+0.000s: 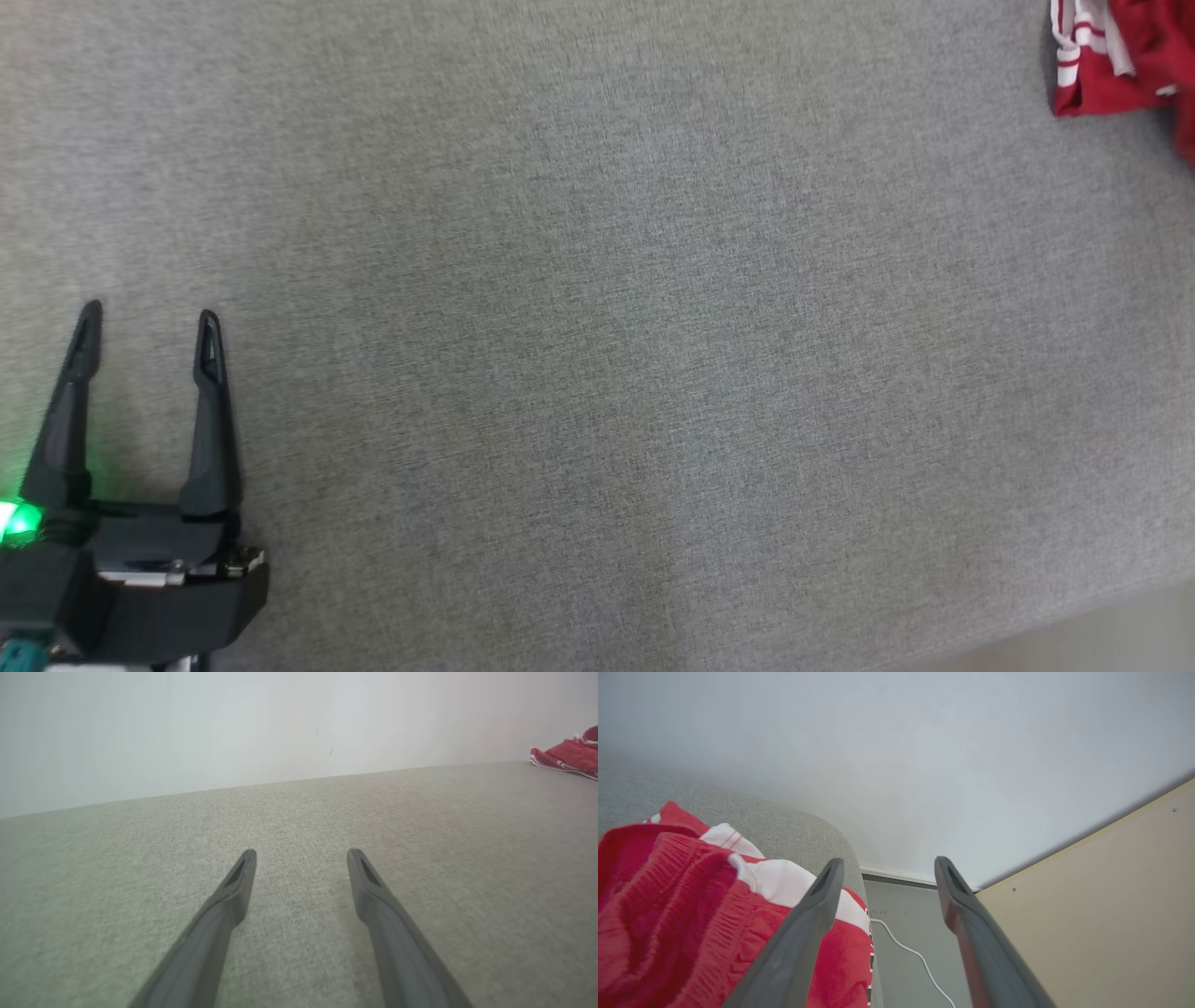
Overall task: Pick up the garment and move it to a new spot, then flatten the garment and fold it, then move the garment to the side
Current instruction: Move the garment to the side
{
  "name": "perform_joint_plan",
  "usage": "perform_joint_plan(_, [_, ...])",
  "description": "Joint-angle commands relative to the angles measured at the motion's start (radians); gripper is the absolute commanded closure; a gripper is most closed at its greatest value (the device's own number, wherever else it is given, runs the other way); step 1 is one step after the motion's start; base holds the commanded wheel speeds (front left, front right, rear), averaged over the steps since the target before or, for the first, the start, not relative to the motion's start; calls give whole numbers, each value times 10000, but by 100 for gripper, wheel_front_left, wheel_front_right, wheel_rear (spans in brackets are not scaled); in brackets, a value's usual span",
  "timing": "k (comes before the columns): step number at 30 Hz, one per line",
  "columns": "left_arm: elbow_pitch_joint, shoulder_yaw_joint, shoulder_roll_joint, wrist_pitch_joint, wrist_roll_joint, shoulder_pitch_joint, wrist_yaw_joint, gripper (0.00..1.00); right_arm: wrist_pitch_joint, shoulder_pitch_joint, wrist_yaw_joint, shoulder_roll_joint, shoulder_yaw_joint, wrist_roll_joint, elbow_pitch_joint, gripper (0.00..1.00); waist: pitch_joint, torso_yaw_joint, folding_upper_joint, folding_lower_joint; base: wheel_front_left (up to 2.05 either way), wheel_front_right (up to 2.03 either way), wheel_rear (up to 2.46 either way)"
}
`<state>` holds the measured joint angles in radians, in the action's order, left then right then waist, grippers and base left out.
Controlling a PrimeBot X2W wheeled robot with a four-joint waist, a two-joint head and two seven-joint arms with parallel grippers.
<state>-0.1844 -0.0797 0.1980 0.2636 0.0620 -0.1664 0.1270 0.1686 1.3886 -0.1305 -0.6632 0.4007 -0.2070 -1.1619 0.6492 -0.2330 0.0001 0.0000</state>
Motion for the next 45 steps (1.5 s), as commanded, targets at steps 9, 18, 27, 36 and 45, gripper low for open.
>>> perform_joint_plan(9, [618, -138, -484, 17, 245, 358, -105, 0, 947, -740, 5, 1066, -510, -208, 700, 0, -1665, 576, -1, 0, 0, 0, 0])
perform_joint_plan(18, [1244, -331, -916, 17, 415, 1022, -99, 0, 952, -3236, 5, 2035, -934, -633, 3564, 0, -3445, 1223, -1, 0, 0, 0, 0])
perform_joint_plan(27, [1852, -370, -1161, 17, 466, 1510, -61, 0, 953, -6316, 5, 2732, -1730, -808, 5556, 0, -4732, 1841, -1, 0, 0, 0, 0])
perform_joint_plan(36, [2082, -476, -1248, 17, 375, 1918, -41, 0, 897, -9342, 5, 3391, -2441, -813, 7225, 0, -5511, 1975, -1, 0, 0, 0, 0])
perform_joint_plan(45, [2288, -479, -1336, 17, 353, 2110, -33, 0, 762, -11438, 5, 4161, -3060, -862, 8487, 0, -5879, 1869, -1, 0, 0, 0, 0])
